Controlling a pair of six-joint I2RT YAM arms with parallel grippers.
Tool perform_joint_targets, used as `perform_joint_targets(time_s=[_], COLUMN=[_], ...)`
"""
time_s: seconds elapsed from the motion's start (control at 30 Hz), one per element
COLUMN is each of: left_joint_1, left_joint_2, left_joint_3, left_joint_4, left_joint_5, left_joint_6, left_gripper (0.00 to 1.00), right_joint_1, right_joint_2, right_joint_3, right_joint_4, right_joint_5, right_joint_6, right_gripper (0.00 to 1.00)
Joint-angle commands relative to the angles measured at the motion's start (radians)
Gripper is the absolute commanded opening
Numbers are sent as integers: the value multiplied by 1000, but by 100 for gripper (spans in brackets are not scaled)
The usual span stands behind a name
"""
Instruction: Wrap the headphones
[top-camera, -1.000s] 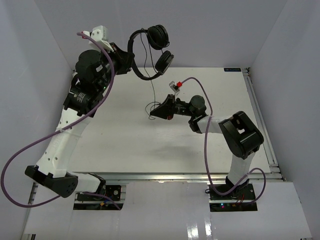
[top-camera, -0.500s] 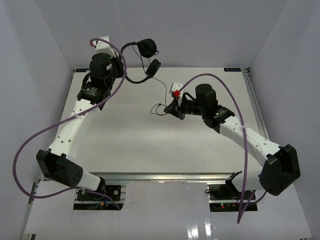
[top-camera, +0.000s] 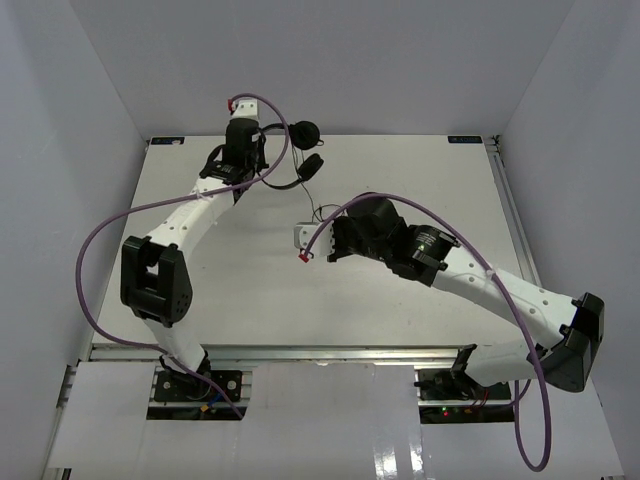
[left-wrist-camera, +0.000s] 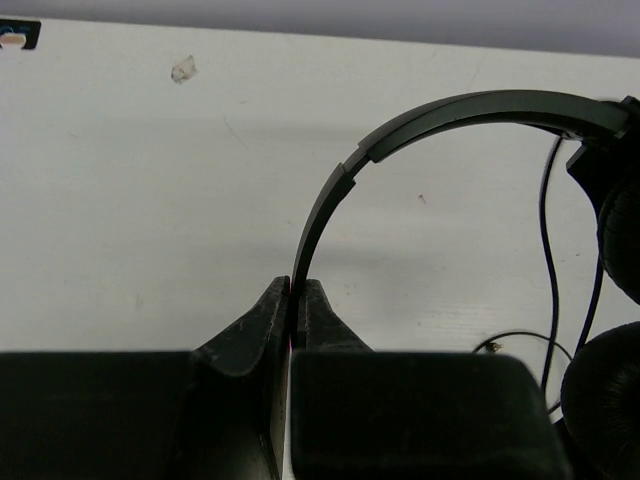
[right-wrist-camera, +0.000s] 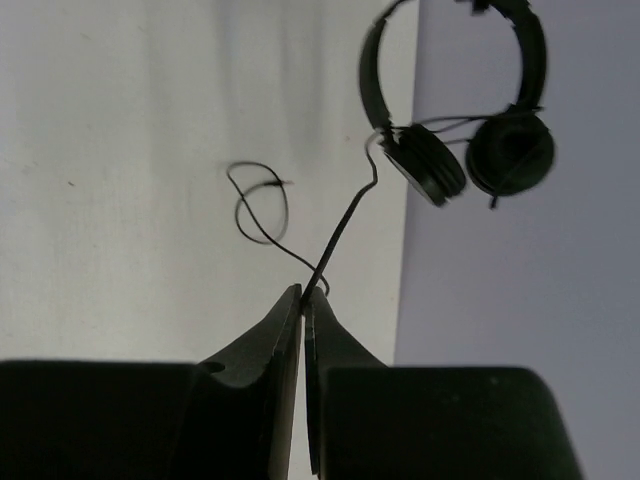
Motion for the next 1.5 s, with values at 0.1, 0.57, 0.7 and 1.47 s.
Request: perform_joint_targets(time_s=[0.1,0.57,0.7,1.47], left_joint_1=[-6,-127,-147,-152], left_joint_2=[-1,-203,-259,-535], left_joint_3=[-66,-354,-380,-293], left_joint_4=[63,78,91,54], left_joint_5=[124,399,480,706], left_joint_6=[53,151,148,-4], left_gripper=[0,0,0,0], right_joint_1=[-56,-157,-200,-603], right_joint_2=[8,66,77,199], right_joint_3=[84,59,40,-40], right_joint_4=[139,277,273,550], right_joint_5=[299,101,-15,-1115], right_joint_6=[-226,-146,-66,637], right_gripper=[8,8,8,8])
